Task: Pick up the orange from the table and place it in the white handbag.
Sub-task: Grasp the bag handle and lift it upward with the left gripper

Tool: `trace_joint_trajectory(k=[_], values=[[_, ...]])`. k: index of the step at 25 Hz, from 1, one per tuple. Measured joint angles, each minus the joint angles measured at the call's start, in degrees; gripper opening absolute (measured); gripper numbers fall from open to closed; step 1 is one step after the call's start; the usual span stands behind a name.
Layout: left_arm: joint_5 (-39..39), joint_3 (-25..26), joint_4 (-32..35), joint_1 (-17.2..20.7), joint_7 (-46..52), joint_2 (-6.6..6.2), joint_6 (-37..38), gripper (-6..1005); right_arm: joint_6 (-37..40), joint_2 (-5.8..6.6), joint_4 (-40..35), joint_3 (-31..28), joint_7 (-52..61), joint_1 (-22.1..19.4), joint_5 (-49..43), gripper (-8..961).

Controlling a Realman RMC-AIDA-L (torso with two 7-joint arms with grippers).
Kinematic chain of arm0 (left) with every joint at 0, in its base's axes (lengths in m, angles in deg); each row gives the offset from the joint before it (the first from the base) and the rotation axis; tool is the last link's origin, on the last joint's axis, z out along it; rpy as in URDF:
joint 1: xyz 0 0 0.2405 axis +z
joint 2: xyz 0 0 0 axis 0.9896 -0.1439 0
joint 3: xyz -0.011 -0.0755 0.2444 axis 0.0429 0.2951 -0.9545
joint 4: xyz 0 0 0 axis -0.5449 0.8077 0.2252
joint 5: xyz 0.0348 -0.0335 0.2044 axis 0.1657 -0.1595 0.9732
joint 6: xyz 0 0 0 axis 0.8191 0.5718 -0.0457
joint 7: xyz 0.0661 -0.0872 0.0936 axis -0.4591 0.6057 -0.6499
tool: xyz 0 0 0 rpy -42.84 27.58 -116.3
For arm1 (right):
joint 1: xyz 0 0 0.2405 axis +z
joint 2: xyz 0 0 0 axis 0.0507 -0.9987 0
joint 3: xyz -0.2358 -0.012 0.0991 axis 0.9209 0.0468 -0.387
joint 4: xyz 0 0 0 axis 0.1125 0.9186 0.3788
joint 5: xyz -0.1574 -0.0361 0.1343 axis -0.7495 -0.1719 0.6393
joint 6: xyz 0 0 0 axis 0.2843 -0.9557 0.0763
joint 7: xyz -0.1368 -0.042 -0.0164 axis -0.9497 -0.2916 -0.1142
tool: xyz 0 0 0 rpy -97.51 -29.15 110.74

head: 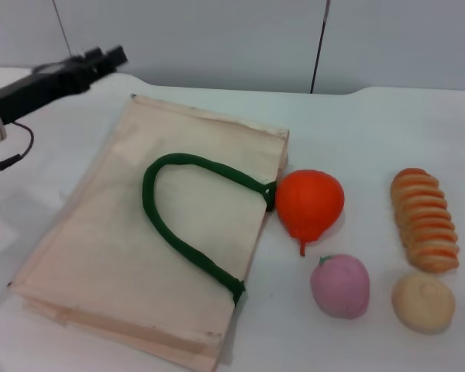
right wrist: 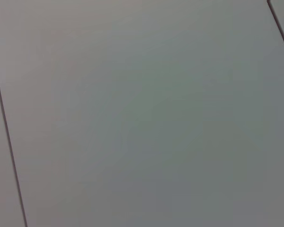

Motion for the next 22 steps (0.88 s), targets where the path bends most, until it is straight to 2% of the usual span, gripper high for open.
trace_joint_trajectory(k=[5,12,13,22], values=[[13.72,0.02,-5.04,-3.97,4.75,0.23,0.49,564,0.0,0.0,0.0,0.0,0.0,0.02,0.0,883],[25.53,0.02,-6.44,-7.82,1.64,0.4,0.98,563,0.1,0.0,0.0,0.0,0.0,0.02,0.0,883],[31.0,0.02,-6.51,-9.55,-0.62,0.41,1.76,563,0.12,0.0,0.0,0.0,0.0,0.02,0.0,883],[42.94,0.02,-9.84,-14.03,-4.24,0.47,6.87,562,0.79,0.0,0.0,0.0,0.0,-0.05,0.0,883]])
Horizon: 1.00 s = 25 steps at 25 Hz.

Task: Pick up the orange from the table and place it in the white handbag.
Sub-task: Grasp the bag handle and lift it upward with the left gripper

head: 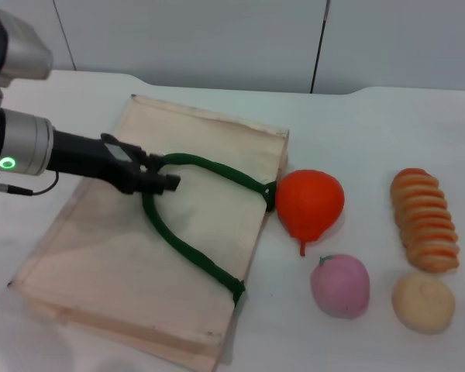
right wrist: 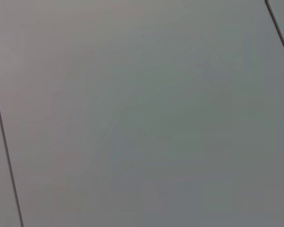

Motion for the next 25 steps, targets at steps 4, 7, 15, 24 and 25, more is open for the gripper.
trace_joint_trajectory(k=[4,7,15,24,25], values=[[4.23,0.0,-0.27,-1.24,-0.56,0.04,0.32,562,0.01,0.05,0.0,0.0,0.0,-0.02,0.0,884],[5.34,0.0,-0.37,-1.66,-2.01,0.07,0.69,562,0.11,0.06,0.0,0.0,0.0,-0.07,0.0,884],[12.9,0.04,-0.46,-5.29,-5.37,0.19,0.82,561,1.09,0.19,-0.06,0.0,0.0,-0.11,-0.04,884],[9.07,0.09,-2.27,-5.39,12.07,0.18,0.91,560,1.15,0.18,-0.09,0.0,0.0,-0.12,-0.03,884],[8.62,0.09,-2.55,-5.24,14.76,0.18,0.95,560,1.15,0.18,-0.09,0.0,0.0,-0.12,-0.02,884]])
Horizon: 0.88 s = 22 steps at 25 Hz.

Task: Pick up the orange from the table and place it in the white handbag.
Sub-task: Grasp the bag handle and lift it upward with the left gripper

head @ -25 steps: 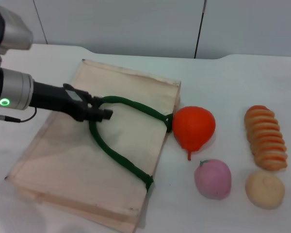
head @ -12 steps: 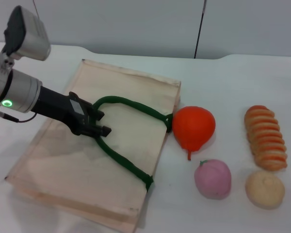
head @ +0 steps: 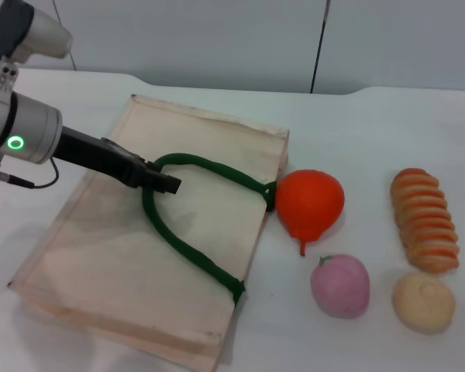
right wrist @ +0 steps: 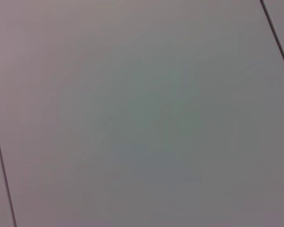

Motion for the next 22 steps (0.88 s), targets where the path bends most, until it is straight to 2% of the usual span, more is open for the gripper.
trace_joint_trajectory(k=[5,11,22], values=[[-0.72,-0.06,-0.17,0.26,10.18,-0.3,2.89,559,0.0,0.0,0.0,0.0,0.0,-0.01,0.02,884],[0.73,-0.17,-1.79,0.18,17.17,-0.69,5.71,559,0.0,0.0,0.0,0.0,0.0,0.11,0.02,884],[8.23,-0.18,-3.16,-0.45,23.95,-1.44,6.6,558,-0.01,0.0,0.01,0.0,0.0,0.21,0.02,885]])
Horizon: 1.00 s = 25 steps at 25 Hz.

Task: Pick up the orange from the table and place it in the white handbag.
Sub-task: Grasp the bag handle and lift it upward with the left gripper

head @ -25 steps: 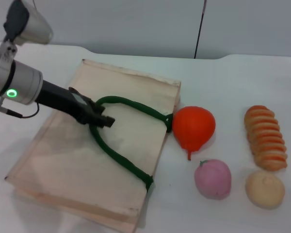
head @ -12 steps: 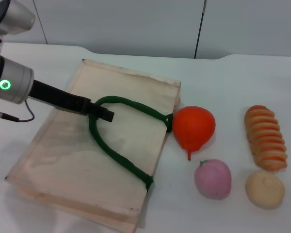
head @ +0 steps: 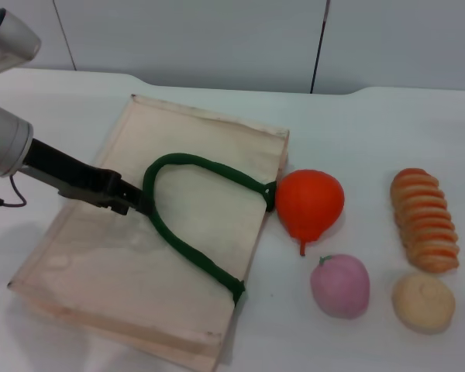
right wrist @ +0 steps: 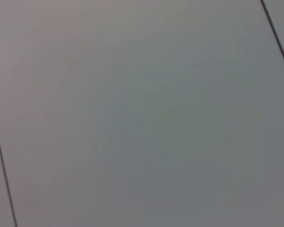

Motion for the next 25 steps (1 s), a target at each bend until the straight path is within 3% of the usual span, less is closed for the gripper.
trace_joint_trajectory(k=[9,25], values=[[0.49,0.0,1.19,-0.46,1.36,0.37,-3.65,558,0.04,0.0,0.0,0.0,0.0,0.32,0.0,885],[2.96,0.0,7.89,-1.37,5.28,-0.07,-13.71,557,-0.02,0.0,0.0,0.0,0.0,0.33,0.08,885]])
